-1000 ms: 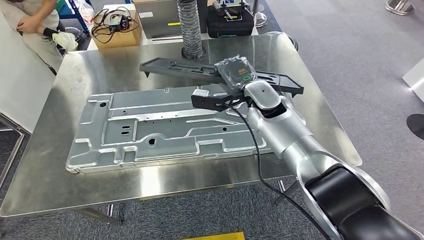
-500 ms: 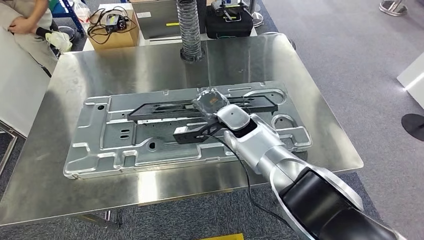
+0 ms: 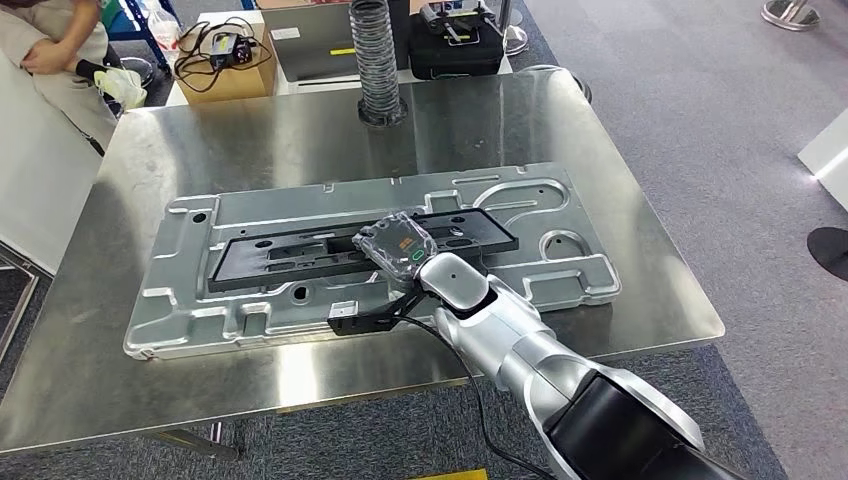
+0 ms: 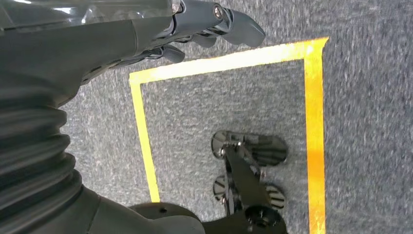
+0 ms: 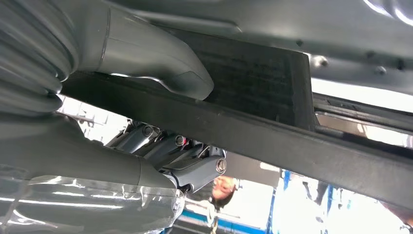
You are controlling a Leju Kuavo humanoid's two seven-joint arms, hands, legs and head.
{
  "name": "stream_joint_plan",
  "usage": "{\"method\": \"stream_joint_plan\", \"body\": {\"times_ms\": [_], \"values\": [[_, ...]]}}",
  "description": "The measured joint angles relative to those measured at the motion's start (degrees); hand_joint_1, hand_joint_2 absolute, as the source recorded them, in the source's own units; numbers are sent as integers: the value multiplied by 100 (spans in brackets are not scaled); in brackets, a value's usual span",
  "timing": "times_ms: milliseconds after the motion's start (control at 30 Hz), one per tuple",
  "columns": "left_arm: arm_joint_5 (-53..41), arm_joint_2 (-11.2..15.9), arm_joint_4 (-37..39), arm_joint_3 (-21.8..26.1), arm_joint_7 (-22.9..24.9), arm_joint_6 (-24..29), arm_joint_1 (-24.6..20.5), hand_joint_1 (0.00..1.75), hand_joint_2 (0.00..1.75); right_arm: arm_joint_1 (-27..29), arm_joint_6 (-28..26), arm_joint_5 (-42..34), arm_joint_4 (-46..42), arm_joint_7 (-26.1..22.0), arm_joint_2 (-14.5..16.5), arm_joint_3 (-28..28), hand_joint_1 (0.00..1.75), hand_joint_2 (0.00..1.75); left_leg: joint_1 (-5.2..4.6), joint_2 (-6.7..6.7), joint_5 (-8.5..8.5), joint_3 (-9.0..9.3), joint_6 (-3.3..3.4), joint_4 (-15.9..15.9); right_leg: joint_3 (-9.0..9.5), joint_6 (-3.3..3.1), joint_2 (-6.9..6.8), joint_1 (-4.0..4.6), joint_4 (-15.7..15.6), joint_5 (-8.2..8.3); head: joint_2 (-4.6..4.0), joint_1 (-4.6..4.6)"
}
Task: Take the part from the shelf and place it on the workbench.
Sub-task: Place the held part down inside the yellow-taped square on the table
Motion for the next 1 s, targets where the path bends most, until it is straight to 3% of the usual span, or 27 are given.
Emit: {"method": "stream_joint_plan", "body": {"times_ms": [67, 133, 167, 200, 233, 267, 300, 367, 400, 500, 567, 600, 667, 733, 767, 800, 833, 900, 933, 1000], "values": [[-7, 3, 1, -16, -4, 1, 0, 0, 175, 36, -20, -61, 4, -38, 16, 0, 87, 87, 2, 5, -129, -55, -52, 156, 43, -58, -4, -31, -75, 37, 0, -8], [-20, 5, 1, -26, -7, 9, -2, 0, 175, 85, -52, -141, 10, -99, 41, 0, 0, 0, 9, 11, -466, -303, -90, 747, 70, -95, -7, -39, -114, 51, 0, -18], [-30, 6, 1, -28, -2, 19, -2, 0, 175, 128, -66, -174, 16, -125, 52, 0, 0, 0, 14, 12, -641, -480, -108, 1136, 72, -103, -8, -35, -112, 48, 0, -24], [-37, 6, 1, -28, 8, 31, -1, 0, 131, 183, -73, -202, 26, -145, 59, 0, 0, 0, 17, 12, -744, -622, -122, 1442, 73, -106, -8, -30, -110, 45, 0, -22], [-44, 7, 0, -29, 21, 41, 0, 0, 87, 242, -76, -228, 37, -160, 62, -1, 0, 0, 19, 12, -744, -684, -132, 1569, 75, -104, -7, -29, -106, 41, 0, -22], [-47, 7, 0, -29, 32, 41, 0, 0, 44, 291, -78, -256, 46, -174, 64, -2, 0, 0, 24, 13, -632, -636, -136, 1464, 77, -98, -4, -30, -98, 36, 0, -23], [-48, 7, 0, -30, 38, 30, 0, 0, 0, 326, -79, -287, 53, -191, 64, -8, 0, 0, 29, 15, -440, -481, -134, 1146, 81, -88, 0, -34, -85, 26, 0, -22], [-53, 6, 1, -32, 40, -10, -3, 0, 0, 353, -78, -350, 62, -220, 63, -30, 0, 0, 28, 16, -127, -91, -104, 355, 77, -49, 10, -28, -42, -4, 0, -24], [-56, 6, 1, -33, 39, -29, -5, 0, 0, 359, -79, -371, 67, -231, 61, -40, 0, 0, 20, 14, -62, 32, -77, 108, 70, -23, 13, -19, -24, -13, 0, -20], [-60, 5, 1, -34, 38, -50, 4, 0, 0, 378, -82, -398, 84, -239, 58, -55, 0, 0, 1, 9, -58, 93, 22, -10, 61, 59, 20, -5, -19, -13, 0, -15], [-65, 3, 1, -38, 43, -49, 1, 0, 0, 378, -87, -427, 90, -238, 56, -74, 0, 0, 20, 16, -34, 107, 92, -41, 11, 122, 16, -16, 119, -122, 0, -8], [-72, 3, 1, -40, 46, -49, -4, 0, 0, 378, -92, -452, 91, -241, 54, -92, 0, 0, 31, 21, -22, 113, 123, -57, -87, 155, 12, -24, 344, -260, 0, -4], [-85, 4, 1, -45, 48, -48, -10, 0, 0, 394, -108, -530, 98, -280, 45, -138, 0, 0, 28, 29, -18, 111, 156, -60, -438, 208, 5, -48, 1105, -630, 0, 8], [-89, 6, 1, -48, 46, -49, -8, 0, 0, 418, -129, -675, 108, -395, 27, -197, 0, 0, 24, 30, -19, 109, 162, -56, -710, 230, 3, -63, 1663, -787, 1, 9], [-88, 7, 1, -49, 42, -54, -7, 0, 0, 425, -140, -794, 105, -495, 19, -246, 0, 0, 24, 28, -19, 110, 161, -52, -699, 228, 3, -65, 1636, -706, 1, 9], [-86, 6, 1, -51, 36, -61, -7, 0, 0, 427, -151, -950, 88, -624, 14, -314, 0, 0, 24, 25, -21, 113, 158, -46, -573, 214, 2, -65, 1374, -533, 1, 9], [-84, 5, 1, -55, 27, -71, -9, 0, 0, 425, -158, -1144, 51, -784, 13, -403, 0, 0, 24, 23, -25, 116, 151, -39, -366, 188, 2, -61, 960, -323, 1, 9], [-80, -2, 2, -62, 2, -92, -12, 0, 0, 423, -122, -1695, -100, -1232, 13, -632, 0, 0, 3, 20, -37, 106, 114, -16, -11, 124, -1, -30, 224, -71, 0, 6], [-71, -4, 2, -64, -14, -101, -13, 0, 0, 439, -49, -2070, -233, -1474, 9, -756, 0, 0, -5, 20, -39, 99, 87, -13, 65, 96, -1, -13, 51, -38, 0, 5], [-21, -6, 2, -64, -62, -112, -15, 0, 0, 596, 227, -3231, -825, -1845, -48, -996, 0, 0, -10, 20, -32, 98, 22, -29, 73, 46, -1, -4, -11, -36, 1, 3]]}}
